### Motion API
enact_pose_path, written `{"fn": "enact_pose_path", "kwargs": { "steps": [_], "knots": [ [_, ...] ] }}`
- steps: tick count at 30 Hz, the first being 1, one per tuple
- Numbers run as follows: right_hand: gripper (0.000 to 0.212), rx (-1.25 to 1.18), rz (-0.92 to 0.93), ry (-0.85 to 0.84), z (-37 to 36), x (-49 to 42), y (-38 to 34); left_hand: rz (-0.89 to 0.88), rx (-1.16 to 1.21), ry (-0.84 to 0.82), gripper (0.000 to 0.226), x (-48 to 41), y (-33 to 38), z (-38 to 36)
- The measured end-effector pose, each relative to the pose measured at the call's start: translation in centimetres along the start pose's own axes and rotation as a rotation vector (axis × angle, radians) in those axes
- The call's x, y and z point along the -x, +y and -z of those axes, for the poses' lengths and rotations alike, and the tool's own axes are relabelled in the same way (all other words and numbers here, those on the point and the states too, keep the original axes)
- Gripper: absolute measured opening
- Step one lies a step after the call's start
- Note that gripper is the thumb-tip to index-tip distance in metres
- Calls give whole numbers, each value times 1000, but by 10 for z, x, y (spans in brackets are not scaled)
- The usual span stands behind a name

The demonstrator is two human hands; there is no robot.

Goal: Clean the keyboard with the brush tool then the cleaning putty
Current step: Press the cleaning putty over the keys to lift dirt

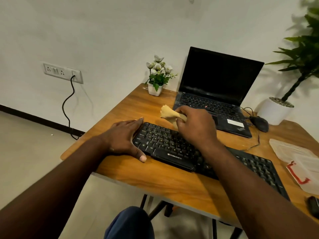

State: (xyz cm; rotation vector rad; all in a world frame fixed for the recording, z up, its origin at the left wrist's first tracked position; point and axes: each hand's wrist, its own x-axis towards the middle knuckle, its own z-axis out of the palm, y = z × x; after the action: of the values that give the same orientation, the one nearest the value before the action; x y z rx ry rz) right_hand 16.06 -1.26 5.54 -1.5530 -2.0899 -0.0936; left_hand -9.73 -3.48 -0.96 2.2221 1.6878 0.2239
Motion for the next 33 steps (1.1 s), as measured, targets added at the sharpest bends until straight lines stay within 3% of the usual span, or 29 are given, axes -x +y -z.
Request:
{"fn": "enact_pose_path", "kwargs": {
  "steps": [2, 7, 17, 26, 33],
  "knots": [
    [34, 120, 46, -94, -9, -20, -6, -33, -12, -21, 161, -5, -3, 0],
    [34, 58, 172, -349, -43, -41, -34, -67, -7, -8, 158, -7, -3, -1],
    [46, -16, 283, -446, -39, -41, -12, -88, 33, -3, 156, -13, -1, 0],
    [37, -305, 139, -481, -54, -40, 14, -117, 53, 8, 155, -15, 17, -5],
    [41, -197, 143, -564, -40, -45, 19, -124, 70, 28, 151, -16, 18, -5]
  ]
}}
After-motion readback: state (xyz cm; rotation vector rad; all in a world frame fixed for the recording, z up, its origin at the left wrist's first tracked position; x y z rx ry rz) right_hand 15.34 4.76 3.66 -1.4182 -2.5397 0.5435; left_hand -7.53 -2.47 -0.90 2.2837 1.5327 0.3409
